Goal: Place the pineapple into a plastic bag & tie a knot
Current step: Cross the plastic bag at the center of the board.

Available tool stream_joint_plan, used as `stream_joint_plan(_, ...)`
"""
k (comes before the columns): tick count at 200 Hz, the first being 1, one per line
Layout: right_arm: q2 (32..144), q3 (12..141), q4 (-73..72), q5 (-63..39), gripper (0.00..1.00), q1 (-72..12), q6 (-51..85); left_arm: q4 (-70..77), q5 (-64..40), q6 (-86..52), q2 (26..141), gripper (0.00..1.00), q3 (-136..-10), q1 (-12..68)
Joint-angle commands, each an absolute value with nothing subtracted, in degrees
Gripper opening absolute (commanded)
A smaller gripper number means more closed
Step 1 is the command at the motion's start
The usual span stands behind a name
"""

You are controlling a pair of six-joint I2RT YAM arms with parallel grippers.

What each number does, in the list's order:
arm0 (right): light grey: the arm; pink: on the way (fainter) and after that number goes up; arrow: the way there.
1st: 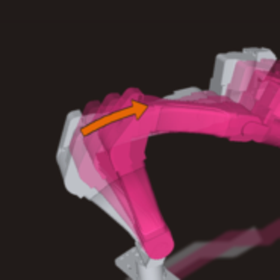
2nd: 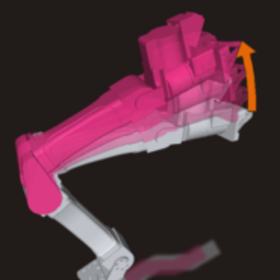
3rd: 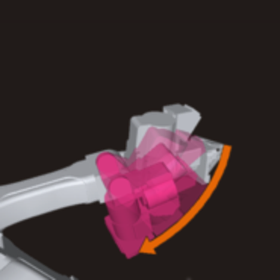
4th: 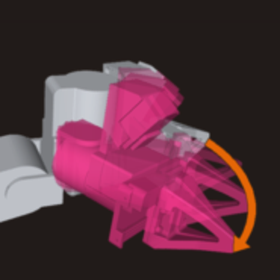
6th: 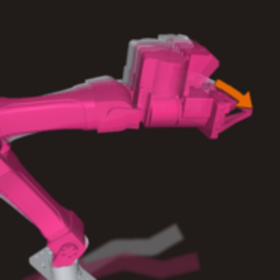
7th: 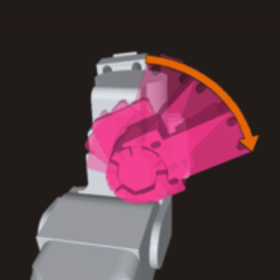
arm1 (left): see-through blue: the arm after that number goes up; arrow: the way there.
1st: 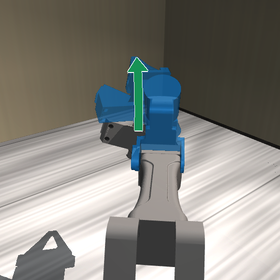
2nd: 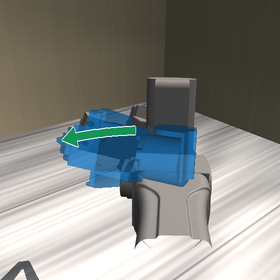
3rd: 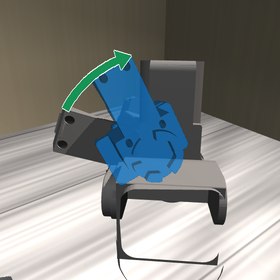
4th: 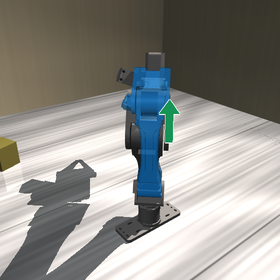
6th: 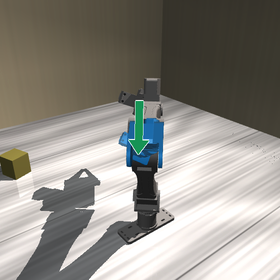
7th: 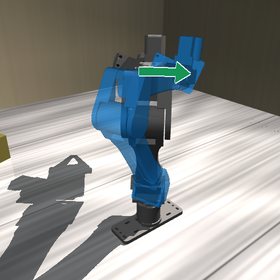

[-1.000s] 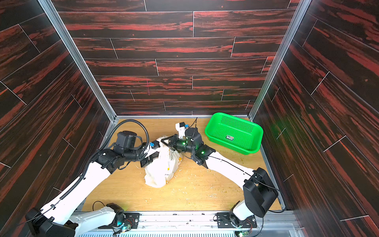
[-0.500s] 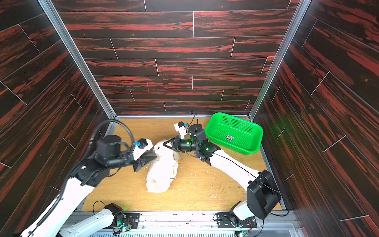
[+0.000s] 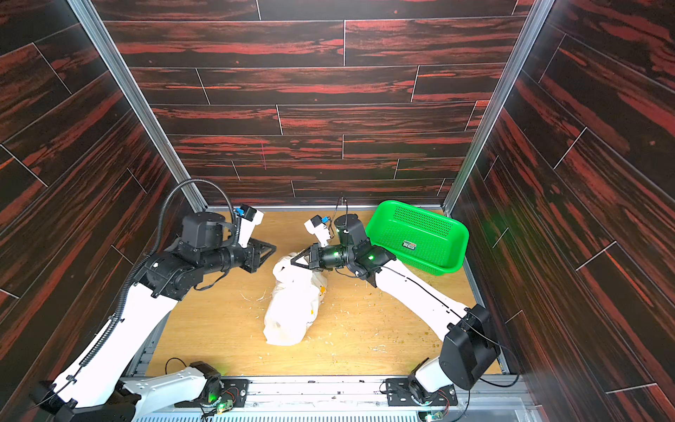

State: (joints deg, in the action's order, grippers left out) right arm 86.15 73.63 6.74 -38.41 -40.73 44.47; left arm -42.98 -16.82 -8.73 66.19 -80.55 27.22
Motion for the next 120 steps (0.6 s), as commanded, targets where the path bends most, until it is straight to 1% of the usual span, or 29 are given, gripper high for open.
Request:
stream_joint_plan(1,85.6,75.4,0.7,-40.5,0.03,-40.7,44.1,-44.7,-21.9,-7.5,62.1,0.21,-78.5,28.5)
stream_joint_plan(42,85.5,74.5,-0.4,-40.3,0.03,-40.7,45.3,-44.9,-31.0,7.2,60.1,0.21,-75.6,28.5)
stream_joint_plan(72,85.3,74.3,-0.4,-39.8,0.04,-40.9,45.6,-47.0,-28.9,15.2,63.0,0.24,-76.2,28.7)
stream_joint_plan(89,85.2,74.0,-0.7,-39.4,0.05,-40.9,46.0,-47.1,-27.7,17.4,65.3,0.26,-77.0,28.7)
stream_joint_plan(120,85.2,73.8,-1.3,-38.9,0.07,-40.9,46.9,-48.1,-28.6,20.4,67.7,0.30,-77.4,29.0)
